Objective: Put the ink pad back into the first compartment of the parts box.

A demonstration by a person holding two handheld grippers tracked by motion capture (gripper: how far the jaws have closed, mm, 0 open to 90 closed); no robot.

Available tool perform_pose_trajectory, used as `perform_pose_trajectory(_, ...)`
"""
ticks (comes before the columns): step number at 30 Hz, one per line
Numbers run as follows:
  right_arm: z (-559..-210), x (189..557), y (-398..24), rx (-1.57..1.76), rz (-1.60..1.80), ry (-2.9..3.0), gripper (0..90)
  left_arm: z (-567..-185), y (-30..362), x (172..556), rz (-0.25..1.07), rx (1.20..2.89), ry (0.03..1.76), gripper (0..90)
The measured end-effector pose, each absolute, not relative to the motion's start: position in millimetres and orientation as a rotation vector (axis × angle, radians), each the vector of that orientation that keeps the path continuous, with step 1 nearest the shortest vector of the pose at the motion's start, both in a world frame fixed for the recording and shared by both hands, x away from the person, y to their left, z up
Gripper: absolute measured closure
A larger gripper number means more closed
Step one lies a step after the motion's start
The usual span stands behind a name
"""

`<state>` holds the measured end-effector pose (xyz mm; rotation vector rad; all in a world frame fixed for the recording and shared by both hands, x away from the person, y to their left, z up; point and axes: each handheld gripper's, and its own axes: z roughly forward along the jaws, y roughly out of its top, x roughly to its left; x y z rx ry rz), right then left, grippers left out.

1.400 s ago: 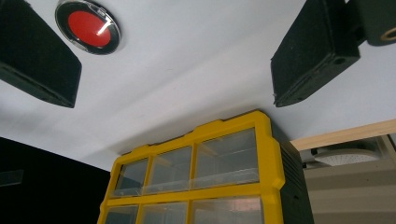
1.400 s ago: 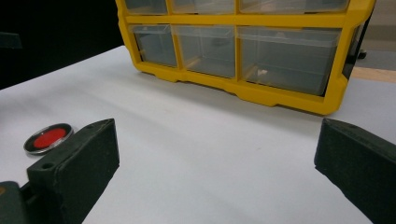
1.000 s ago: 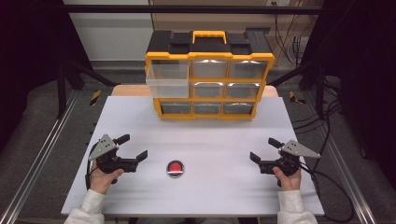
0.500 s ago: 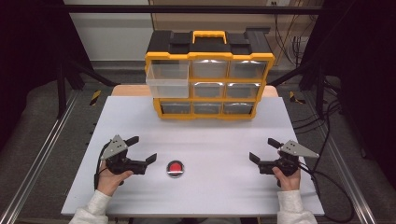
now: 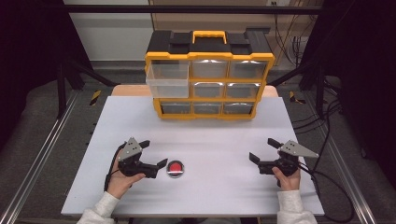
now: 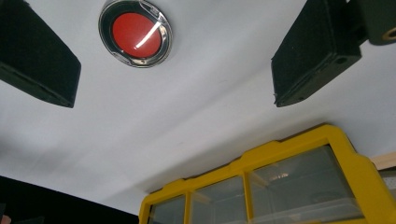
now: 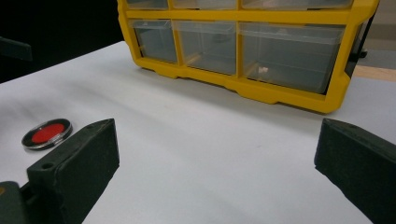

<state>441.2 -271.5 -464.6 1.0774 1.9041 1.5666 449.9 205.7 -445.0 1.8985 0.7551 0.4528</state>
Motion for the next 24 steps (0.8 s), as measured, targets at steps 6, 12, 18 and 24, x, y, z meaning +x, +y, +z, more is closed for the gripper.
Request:
perform_pose_trajectory(6,-464.6,441.2,-271.4,1.078,1.567,1.904,0.4,-450.4,195.9,451.1,0.429,1.947,0.769,1.4)
perform_pose_trajectory(12,-464.9,441.4,-271.4,1.076,1.562,1.908,0.4,-457.7,184.9,452.5,0.403,2.006,0.782,1.5)
perform_pose_trajectory(18,-464.8,441.3,-271.4,1.076,1.564,1.908,0.4,-464.7,175.4,453.0,0.375,2.067,0.787,1.5)
perform_pose_trajectory(24,-465.1,441.5,-270.9,1.08,1.561,1.908,0.4,-469.9,169.2,453.9,0.342,2.106,0.801,1.8)
